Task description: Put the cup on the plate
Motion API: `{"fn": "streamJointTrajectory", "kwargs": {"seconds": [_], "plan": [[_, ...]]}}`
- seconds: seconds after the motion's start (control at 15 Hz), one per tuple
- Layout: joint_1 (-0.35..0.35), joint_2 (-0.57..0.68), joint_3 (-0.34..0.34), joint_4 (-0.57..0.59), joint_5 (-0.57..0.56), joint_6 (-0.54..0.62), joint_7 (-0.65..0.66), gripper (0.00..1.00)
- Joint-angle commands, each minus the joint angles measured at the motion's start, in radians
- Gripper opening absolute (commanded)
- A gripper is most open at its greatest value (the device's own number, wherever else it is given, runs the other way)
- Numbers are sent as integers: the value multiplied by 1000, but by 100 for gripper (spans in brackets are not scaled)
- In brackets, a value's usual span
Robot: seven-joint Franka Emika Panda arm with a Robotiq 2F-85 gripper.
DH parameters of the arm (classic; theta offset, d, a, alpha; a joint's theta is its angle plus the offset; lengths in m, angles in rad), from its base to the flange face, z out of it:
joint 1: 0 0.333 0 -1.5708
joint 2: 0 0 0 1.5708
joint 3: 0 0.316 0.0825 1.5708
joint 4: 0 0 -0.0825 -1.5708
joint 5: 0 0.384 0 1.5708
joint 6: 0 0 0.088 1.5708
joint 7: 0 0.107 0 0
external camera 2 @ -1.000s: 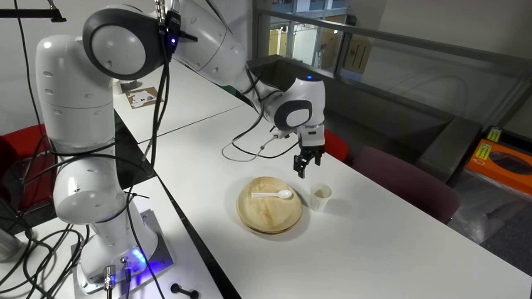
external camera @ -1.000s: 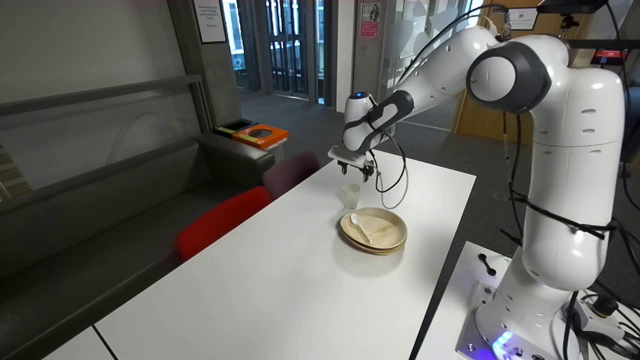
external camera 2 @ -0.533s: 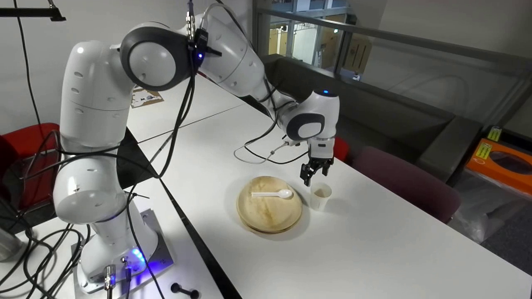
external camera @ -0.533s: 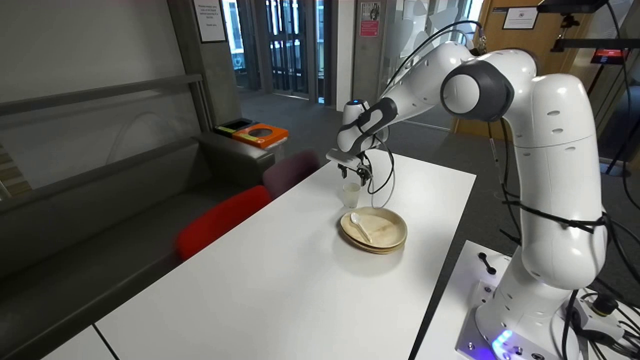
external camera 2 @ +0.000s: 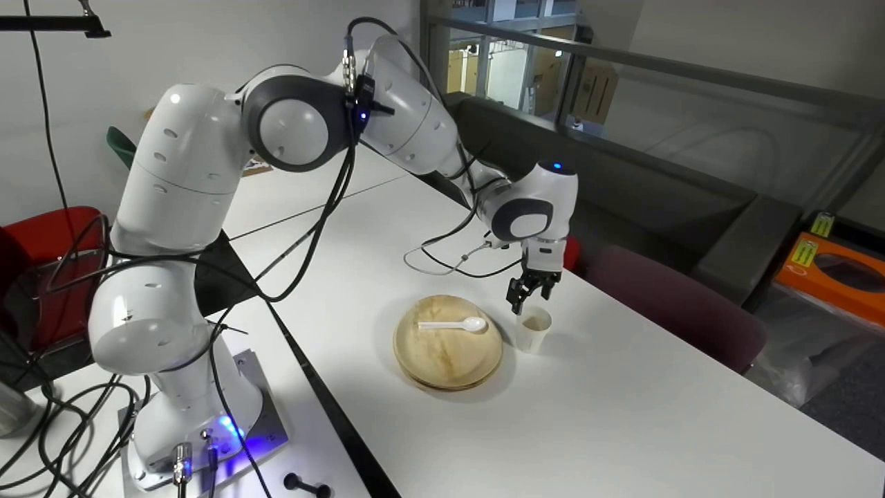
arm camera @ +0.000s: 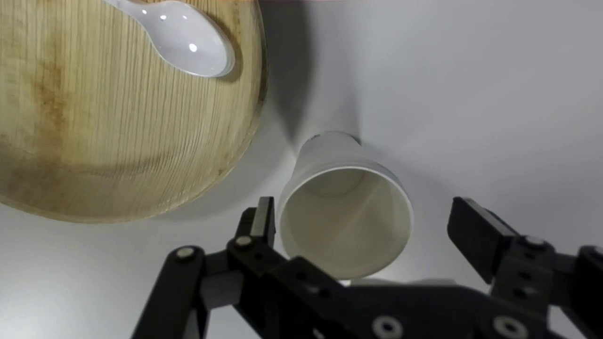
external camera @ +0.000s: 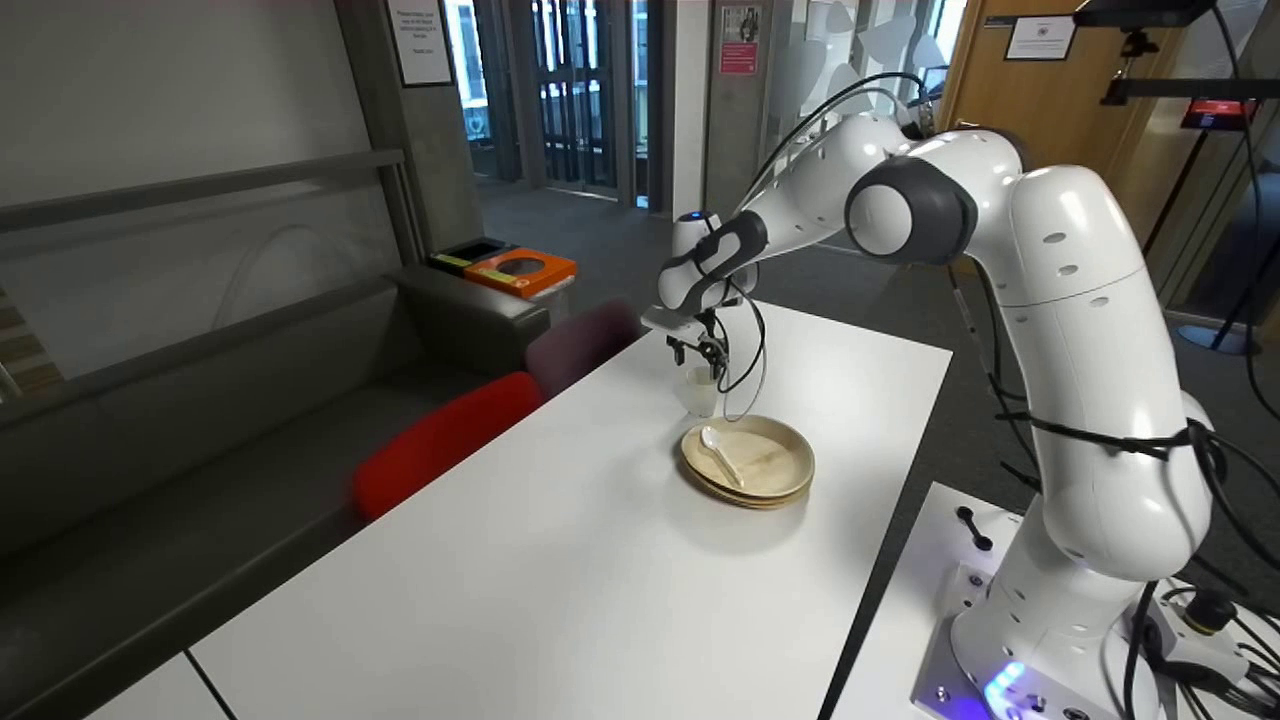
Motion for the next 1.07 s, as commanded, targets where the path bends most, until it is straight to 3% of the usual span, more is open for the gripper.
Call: {"fn": "streamJointTrajectory", "kwargs": {"seconds": [0.0, 1.0], "plan": [[-7, 37, -4, 60, 28, -65, -4, 100], [-22, -29, -3, -47, 30, -41, -81, 100]]}}
